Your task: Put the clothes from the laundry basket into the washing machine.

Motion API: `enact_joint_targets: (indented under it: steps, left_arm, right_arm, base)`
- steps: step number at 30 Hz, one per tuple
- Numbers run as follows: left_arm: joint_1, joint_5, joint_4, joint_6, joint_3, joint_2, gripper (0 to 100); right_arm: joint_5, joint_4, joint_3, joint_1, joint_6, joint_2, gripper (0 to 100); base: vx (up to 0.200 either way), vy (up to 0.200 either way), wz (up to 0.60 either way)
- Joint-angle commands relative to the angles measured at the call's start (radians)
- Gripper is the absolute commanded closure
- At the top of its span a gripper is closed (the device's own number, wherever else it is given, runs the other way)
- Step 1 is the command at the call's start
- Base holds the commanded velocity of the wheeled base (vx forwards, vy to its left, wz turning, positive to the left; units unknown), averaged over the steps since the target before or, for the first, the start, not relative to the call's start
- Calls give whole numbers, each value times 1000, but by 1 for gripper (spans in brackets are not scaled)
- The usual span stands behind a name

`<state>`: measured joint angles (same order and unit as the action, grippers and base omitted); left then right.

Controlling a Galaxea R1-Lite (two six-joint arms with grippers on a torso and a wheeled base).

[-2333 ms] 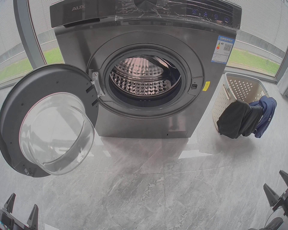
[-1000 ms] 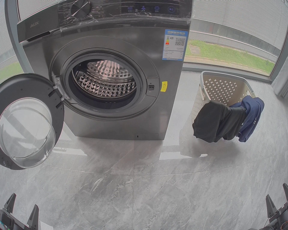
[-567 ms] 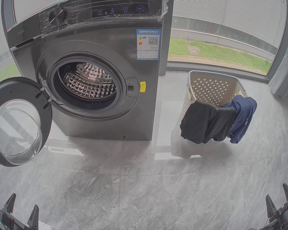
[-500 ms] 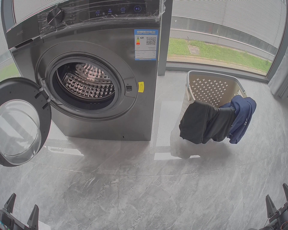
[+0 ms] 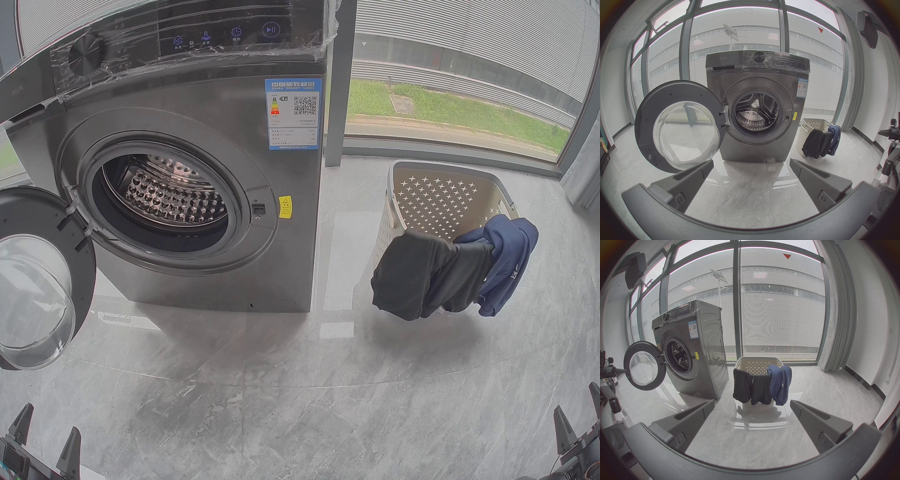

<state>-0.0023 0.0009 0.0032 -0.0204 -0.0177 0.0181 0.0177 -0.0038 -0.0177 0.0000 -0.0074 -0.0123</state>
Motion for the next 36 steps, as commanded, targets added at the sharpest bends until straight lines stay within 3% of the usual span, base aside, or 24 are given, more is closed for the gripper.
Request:
enact_joint_targets:
  steps: [1,5,36]
  left_arm:
    - [-1,1,0,0,15,-10,0]
    - [-1,2,0,-7,15,-10,0]
    - [-1,5,0,-10,15,-10,0]
  right_arm:
    - [1,-1,18,0,0,12,0]
    - [1,-1,18,0,0,12,0]
    - [1,-1,18,0,0,12,0]
  base:
    - [0,0,0]
    - [0,0,0]
    - [0,-200,0]
